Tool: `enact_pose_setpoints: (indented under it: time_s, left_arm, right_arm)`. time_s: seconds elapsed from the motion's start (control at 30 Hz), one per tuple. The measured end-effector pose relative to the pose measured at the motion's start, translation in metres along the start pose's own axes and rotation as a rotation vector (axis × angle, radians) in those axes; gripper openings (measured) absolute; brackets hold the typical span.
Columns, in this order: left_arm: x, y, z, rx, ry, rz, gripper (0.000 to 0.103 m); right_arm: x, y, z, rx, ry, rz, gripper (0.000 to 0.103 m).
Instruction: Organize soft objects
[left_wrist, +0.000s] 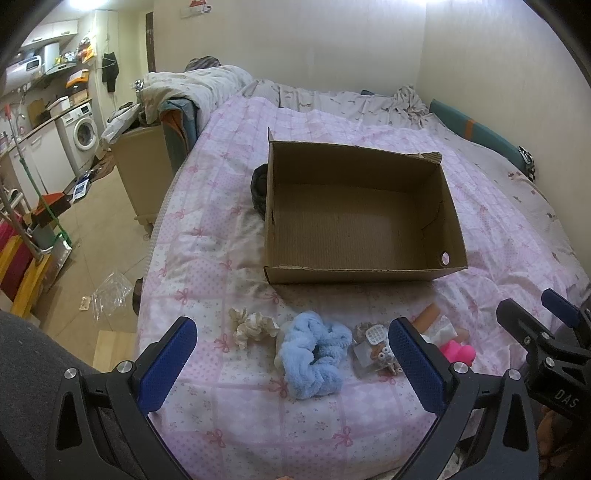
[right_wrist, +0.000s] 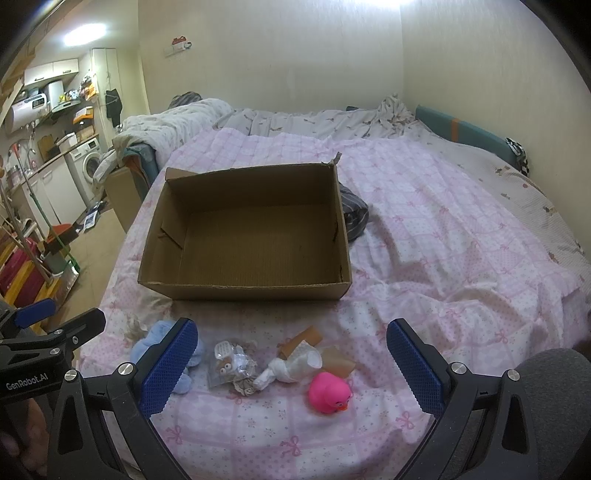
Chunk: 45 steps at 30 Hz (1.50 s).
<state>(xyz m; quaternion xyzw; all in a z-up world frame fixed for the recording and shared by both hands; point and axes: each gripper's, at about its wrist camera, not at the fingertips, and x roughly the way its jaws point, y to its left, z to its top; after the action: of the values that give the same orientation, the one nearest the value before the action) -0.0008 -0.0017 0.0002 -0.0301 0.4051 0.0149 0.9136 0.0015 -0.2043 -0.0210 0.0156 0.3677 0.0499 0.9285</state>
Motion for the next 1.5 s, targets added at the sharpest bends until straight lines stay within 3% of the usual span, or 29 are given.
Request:
enact_pose_setpoints:
  time_s: [1.5]
  left_arm:
    - [0.0027,-0.0002,-0.0013,0.003,0.007,-0.004,0.103]
  right_arm:
    - [0.0005,-0.0014,-0.0005,0.002,0.001,-0.006,0.103]
